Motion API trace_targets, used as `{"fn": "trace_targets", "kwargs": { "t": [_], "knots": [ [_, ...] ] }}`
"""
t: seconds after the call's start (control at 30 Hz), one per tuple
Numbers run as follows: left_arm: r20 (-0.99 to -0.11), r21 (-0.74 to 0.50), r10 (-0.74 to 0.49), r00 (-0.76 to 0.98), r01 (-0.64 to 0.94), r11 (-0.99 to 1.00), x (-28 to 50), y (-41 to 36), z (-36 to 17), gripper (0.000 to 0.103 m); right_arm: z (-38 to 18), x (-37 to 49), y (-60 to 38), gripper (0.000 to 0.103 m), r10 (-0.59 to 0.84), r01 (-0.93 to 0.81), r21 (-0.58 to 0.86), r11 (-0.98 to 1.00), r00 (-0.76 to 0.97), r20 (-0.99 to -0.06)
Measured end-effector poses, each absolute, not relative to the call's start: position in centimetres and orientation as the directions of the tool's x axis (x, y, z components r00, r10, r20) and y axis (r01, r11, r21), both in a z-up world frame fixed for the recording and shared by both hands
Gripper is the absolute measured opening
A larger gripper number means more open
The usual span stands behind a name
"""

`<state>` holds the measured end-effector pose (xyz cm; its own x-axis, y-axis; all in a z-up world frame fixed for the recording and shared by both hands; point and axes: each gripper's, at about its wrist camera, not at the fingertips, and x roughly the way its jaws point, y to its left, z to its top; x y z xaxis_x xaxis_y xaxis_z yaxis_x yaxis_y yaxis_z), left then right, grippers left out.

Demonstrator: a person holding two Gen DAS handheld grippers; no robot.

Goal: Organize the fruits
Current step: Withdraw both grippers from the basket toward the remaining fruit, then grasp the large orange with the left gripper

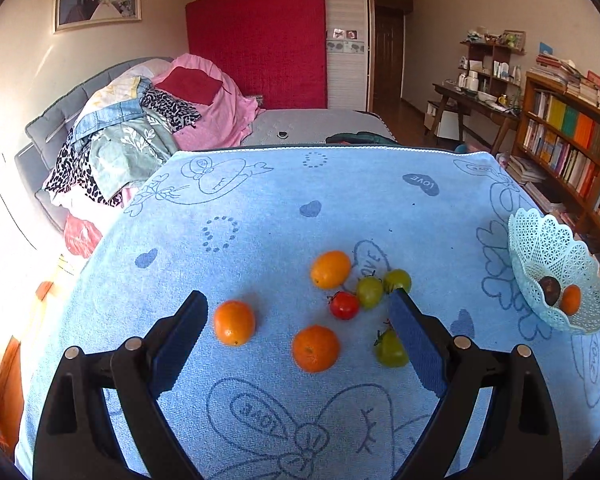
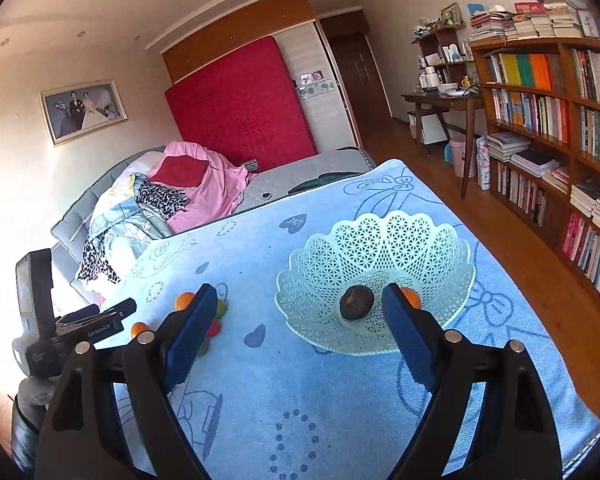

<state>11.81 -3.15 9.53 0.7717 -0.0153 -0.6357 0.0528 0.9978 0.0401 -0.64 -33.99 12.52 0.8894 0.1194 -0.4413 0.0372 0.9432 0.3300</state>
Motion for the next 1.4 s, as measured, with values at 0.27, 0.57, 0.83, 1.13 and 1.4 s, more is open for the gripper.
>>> {"fn": "trace_targets", "kwargs": {
  "t": [0.27,0.57,0.83,1.13,1.4],
  "knots": [
    [-0.686,0.034,-0.007,0.728,0.042,0.999,12.8,-2.3,6.2,0.091,11.2,0.2,-31.5,0.085,0.163,-0.012,0.301,0.953,0.862,-0.480],
    [-0.736,0.034,0.003,0.677,0.032,0.999,14.4,-2.0,3.0,0.091,9.3,1.1,-29.0,0.085,0.196,-0.055,0.270,0.961,0.826,-0.528],
    [-0.748,0.031,-0.017,0.663,0.061,0.998,15.1,-2.4,1.9,0.090,7.8,2.0,-27.7,0.085,0.213,-0.077,0.254,0.964,0.796,-0.566],
    [-0.770,-0.007,-0.089,0.632,0.131,0.991,15.6,-2.9,1.2,0.055,6.1,2.9,-26.1,0.085,0.221,-0.101,0.226,0.969,0.763,-0.607],
    [-0.739,-0.015,-0.137,0.659,0.188,0.982,14.6,-3.4,1.7,0.039,5.2,4.0,-24.5,0.085,0.237,-0.123,0.219,0.968,0.737,-0.634]
  ]
}}
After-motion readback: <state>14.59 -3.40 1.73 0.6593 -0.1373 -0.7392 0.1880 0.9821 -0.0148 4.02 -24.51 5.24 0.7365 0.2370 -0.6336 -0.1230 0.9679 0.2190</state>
